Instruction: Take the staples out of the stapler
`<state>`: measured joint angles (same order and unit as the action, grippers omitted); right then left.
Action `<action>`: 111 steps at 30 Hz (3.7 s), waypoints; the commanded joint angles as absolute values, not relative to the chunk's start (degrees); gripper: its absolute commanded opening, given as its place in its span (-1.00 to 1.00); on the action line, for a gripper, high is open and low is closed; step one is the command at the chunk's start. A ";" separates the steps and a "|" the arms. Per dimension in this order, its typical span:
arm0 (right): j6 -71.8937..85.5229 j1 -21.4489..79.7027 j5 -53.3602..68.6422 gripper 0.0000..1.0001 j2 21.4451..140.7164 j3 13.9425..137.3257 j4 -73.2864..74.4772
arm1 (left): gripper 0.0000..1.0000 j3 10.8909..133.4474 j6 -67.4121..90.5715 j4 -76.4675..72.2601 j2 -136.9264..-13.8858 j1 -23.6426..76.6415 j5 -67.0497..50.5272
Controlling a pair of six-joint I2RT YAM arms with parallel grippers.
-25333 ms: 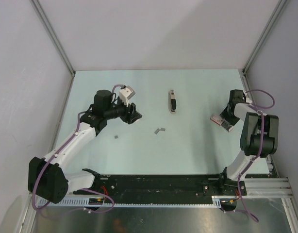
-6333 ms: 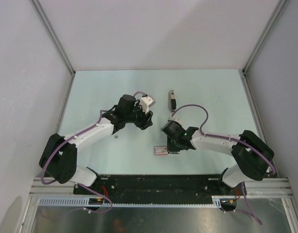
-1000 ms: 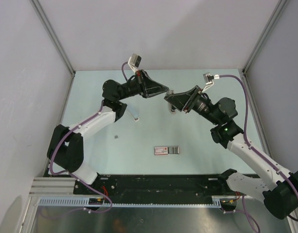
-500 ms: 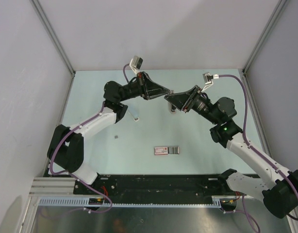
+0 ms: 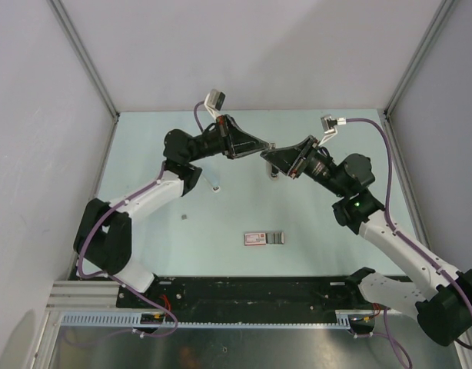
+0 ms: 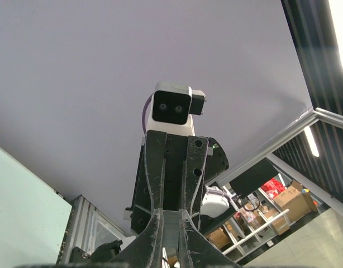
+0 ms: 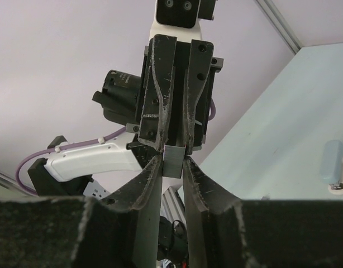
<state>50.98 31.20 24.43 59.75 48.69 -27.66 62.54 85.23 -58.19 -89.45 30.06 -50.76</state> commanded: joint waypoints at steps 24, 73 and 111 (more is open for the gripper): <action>41.53 44.79 -1.43 -0.64 57.75 46.65 31.06 | 0.27 59.72 18.84 2.80 -84.67 25.58 -38.50; 52.33 57.64 -18.03 -0.56 82.20 47.22 28.33 | 0.36 51.59 8.09 3.91 -83.60 25.75 -36.21; 50.96 56.51 -17.57 -0.35 83.38 47.94 28.48 | 0.35 51.82 8.47 3.89 -82.42 25.76 -37.54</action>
